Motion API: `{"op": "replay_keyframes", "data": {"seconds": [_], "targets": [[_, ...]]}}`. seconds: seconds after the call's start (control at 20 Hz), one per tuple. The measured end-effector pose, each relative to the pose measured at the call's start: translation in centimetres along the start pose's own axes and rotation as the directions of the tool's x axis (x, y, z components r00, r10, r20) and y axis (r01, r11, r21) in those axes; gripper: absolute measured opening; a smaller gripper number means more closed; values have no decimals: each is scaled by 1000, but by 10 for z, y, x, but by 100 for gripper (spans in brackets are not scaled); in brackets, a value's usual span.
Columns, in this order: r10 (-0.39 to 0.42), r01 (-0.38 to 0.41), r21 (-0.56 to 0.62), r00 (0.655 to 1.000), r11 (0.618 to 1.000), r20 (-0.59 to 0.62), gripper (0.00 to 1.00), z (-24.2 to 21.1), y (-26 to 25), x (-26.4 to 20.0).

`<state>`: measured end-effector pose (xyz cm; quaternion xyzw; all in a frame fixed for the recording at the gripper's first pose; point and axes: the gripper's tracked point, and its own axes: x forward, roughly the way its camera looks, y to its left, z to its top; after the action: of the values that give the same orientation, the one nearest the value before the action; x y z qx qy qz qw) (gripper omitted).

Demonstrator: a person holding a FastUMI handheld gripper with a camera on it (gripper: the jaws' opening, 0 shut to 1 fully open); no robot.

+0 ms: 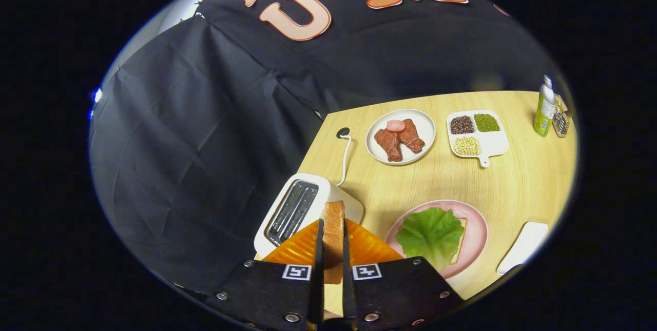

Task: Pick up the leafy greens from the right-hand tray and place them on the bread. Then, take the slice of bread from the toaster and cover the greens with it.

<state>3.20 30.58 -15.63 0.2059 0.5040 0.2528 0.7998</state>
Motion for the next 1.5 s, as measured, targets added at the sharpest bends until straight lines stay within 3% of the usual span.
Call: {"op": "replay_keyframes", "data": {"seconds": [0.75, 1.2, 1.3, 1.5], "targets": [[80, -81, 93, 997, 992, 17, 15, -53, -109, 29], [36, -42, 143, 998, 989, 50, 15, -70, -160, 34], [16, -23, 123, 998, 992, 59, 18, -72, -166, 33], [-61, 56, 65, 995, 996, 82, 34, -70, -176, 25]]}}
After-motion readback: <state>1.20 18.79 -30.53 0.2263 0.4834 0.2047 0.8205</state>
